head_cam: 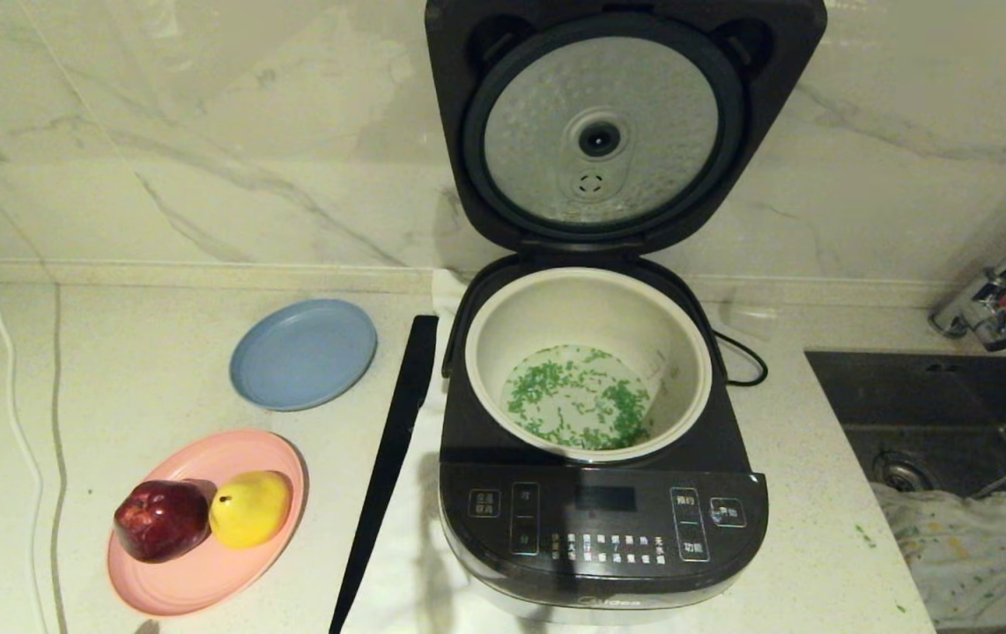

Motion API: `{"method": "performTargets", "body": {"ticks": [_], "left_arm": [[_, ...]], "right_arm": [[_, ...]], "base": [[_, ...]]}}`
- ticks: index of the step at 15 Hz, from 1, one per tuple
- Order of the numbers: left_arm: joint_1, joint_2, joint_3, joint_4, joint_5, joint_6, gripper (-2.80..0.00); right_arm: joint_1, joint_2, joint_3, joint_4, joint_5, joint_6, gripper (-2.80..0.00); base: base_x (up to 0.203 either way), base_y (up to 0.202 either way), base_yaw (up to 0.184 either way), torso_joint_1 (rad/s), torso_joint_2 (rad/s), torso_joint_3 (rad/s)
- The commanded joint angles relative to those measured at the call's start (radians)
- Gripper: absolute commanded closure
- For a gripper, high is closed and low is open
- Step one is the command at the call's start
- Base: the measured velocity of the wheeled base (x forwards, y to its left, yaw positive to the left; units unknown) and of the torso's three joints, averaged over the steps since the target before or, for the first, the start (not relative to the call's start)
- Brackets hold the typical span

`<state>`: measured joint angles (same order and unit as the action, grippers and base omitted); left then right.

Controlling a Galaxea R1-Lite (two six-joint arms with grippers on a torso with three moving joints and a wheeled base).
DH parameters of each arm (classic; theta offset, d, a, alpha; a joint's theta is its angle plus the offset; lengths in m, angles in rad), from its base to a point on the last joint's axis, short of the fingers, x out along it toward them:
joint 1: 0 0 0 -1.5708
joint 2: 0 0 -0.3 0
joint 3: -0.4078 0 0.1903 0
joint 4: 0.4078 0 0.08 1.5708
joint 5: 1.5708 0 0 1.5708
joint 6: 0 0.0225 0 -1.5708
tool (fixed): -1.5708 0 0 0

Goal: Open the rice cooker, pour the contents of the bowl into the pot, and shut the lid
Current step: Fill a bowl with water from the tap, then pour the water from the bowl into the rice cooker

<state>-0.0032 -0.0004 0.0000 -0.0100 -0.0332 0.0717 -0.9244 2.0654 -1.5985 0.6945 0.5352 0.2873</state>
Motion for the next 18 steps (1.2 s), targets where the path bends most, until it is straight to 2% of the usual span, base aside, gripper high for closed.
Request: {"method": "performTargets", "body": {"ticks": [1,4,6,10,13,18], "left_arm": [[0.000,0.000,0.005,-0.001,-0.001,0.000,0.00],[0.000,0.000,0.005,-0.001,-0.001,0.000,0.00],[0.000,0.000,0.005,-0.001,-0.001,0.000,0.00],[0.000,0.000,0.005,-0.001,-0.001,0.000,0.00],[0.000,0.002,0.005,-0.001,-0.001,0.000,0.00],[0.000,0.000,0.005,-0.001,-0.001,0.000,0.00]], "right_arm": [[0.063,-0.195,0.147,0.004,0.003,-0.022,0.00],[0.203,-0.376,0.268,0.029,0.003,-0.031,0.00],[0.329,-0.461,0.314,0.100,0.004,-0.029,0.00],[0.506,-0.544,0.371,0.171,0.000,0.007,0.00],[0.650,-0.578,0.402,0.199,-0.048,0.016,0.00],[0.881,-0.639,0.376,0.209,-0.090,0.122,0.00]], "base": [[0.000,0.000,0.000,0.000,0.00,0.000],[0.000,0.000,0.000,0.000,0.00,0.000],[0.000,0.000,0.000,0.000,0.00,0.000],[0.000,0.000,0.000,0.000,0.00,0.000],[0.000,0.000,0.000,0.000,0.00,0.000],[0.000,0.000,0.000,0.000,0.00,0.000]]}}
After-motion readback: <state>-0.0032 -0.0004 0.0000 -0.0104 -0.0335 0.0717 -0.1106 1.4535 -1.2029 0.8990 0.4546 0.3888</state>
